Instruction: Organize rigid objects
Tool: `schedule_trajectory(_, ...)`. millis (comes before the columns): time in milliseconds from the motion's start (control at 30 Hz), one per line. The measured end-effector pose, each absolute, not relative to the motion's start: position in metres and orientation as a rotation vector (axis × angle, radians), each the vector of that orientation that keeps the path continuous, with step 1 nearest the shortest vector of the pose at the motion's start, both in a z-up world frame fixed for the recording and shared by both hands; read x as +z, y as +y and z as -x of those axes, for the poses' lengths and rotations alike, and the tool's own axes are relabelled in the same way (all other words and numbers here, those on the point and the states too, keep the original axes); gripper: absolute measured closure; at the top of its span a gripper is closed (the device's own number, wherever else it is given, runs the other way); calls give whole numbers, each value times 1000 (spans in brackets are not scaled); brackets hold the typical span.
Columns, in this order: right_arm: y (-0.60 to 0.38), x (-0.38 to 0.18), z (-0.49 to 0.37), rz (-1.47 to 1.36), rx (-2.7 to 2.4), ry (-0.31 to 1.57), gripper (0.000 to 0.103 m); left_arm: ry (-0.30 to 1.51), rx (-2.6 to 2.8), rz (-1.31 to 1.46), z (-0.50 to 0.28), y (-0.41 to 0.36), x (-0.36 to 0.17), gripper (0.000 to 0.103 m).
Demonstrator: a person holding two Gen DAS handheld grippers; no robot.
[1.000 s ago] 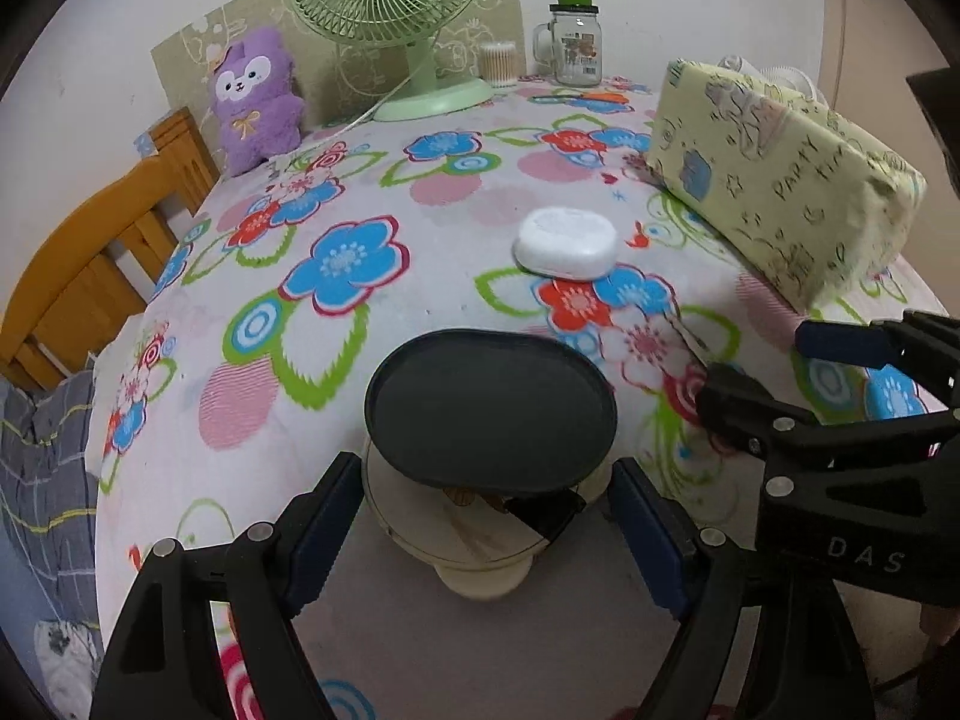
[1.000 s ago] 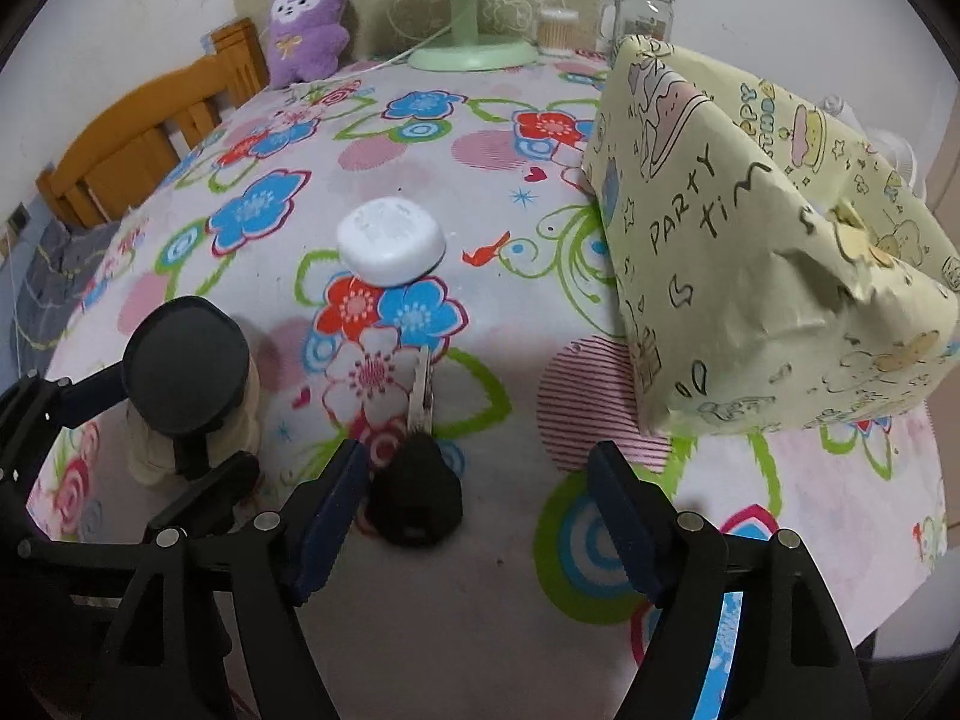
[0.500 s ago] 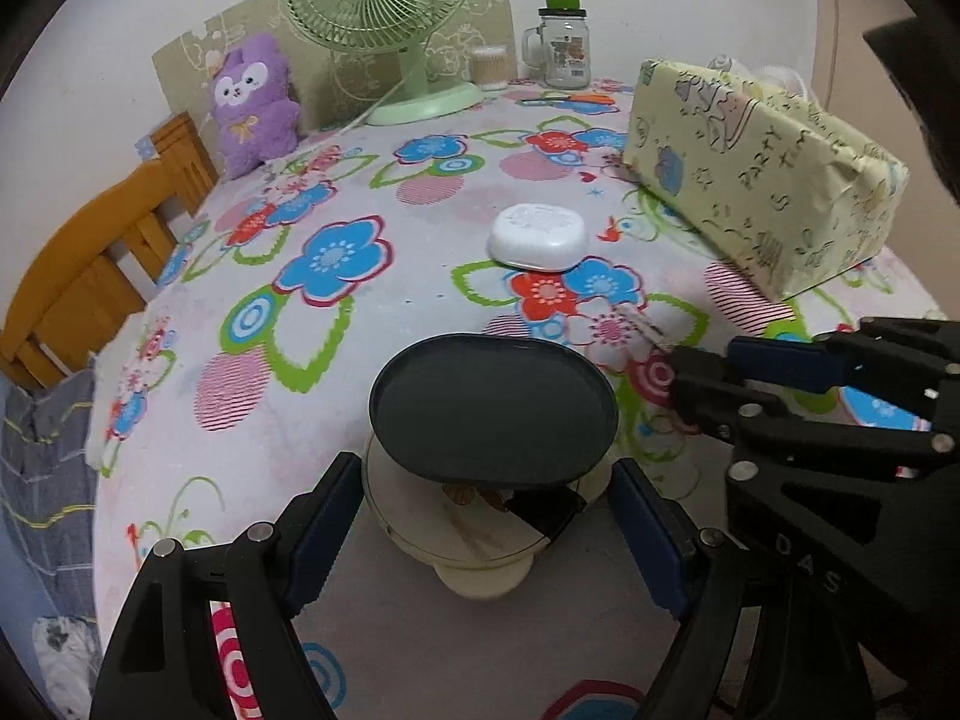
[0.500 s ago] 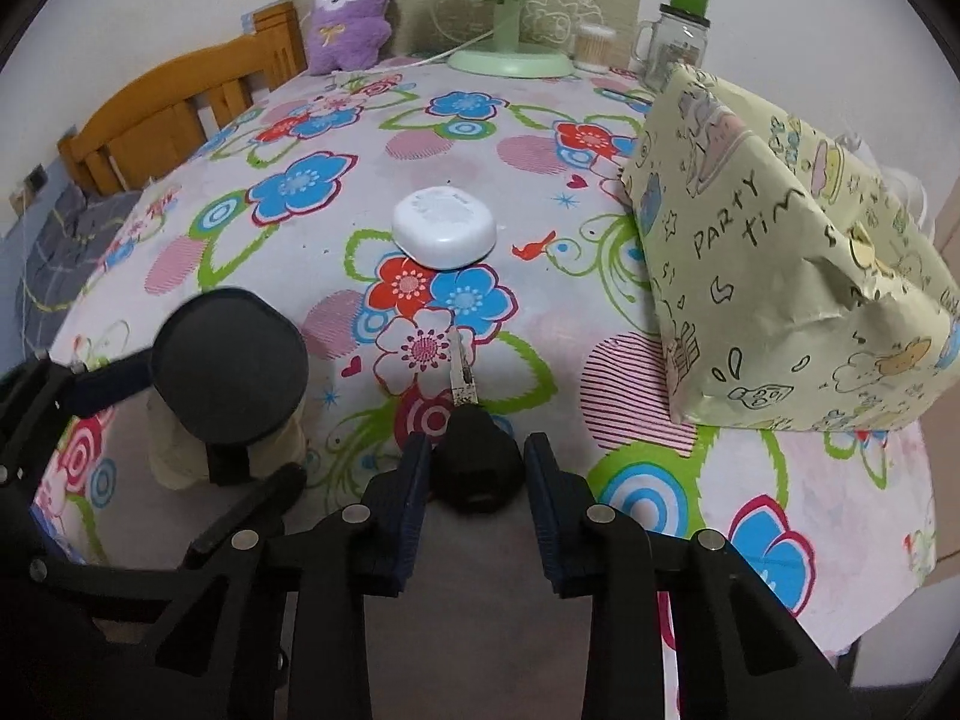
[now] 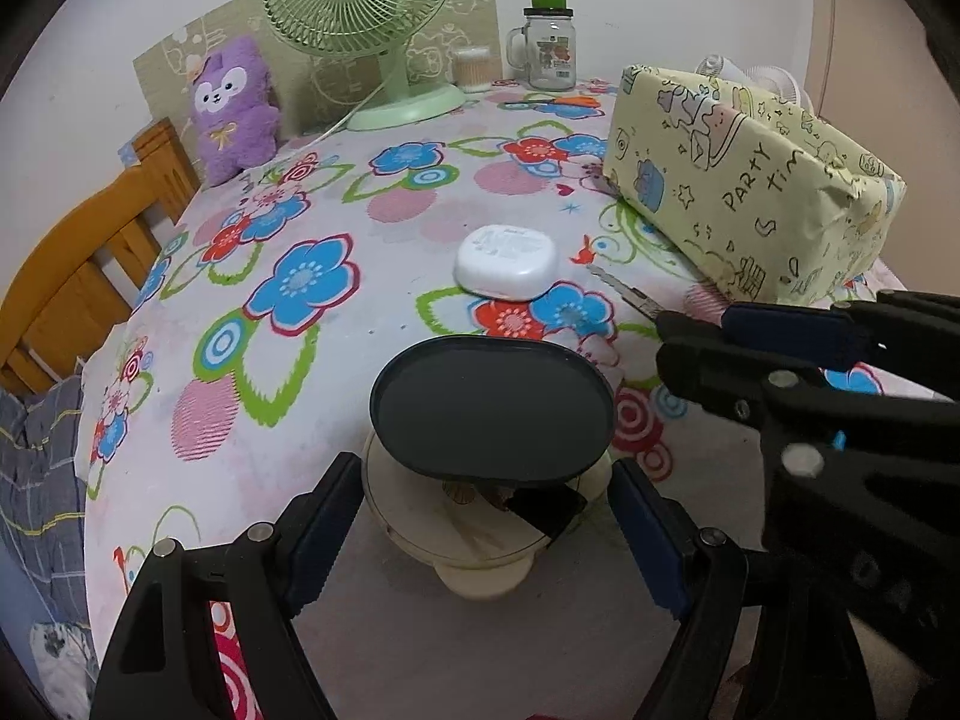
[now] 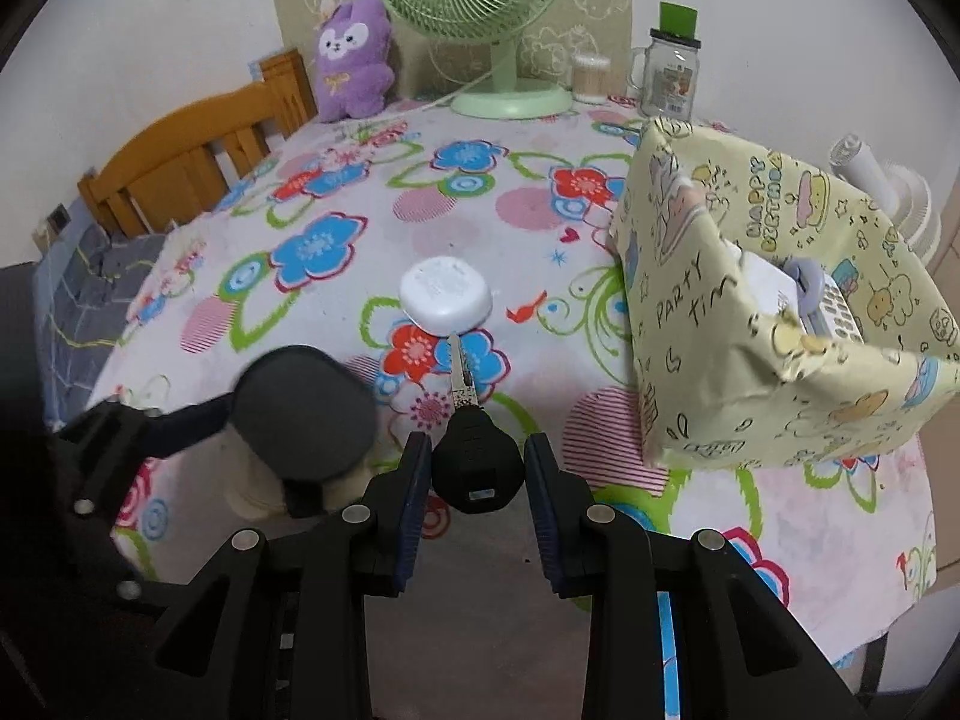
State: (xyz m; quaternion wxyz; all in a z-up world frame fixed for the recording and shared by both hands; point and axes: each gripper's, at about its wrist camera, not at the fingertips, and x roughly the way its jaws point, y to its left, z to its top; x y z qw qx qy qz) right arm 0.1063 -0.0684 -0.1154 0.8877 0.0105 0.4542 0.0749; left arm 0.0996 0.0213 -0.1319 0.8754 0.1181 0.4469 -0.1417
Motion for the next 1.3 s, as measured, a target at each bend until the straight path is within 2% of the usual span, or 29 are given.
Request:
schedule_trajectory(933, -117, -60, -98, -90, 196, 868, 69, 841, -349, -245, -81, -39, -52, 19)
schedule_trajectory(1300, -131, -60, -110, -117, 195, 885, 69, 850, -360, -262, -83, -52, -42, 19)
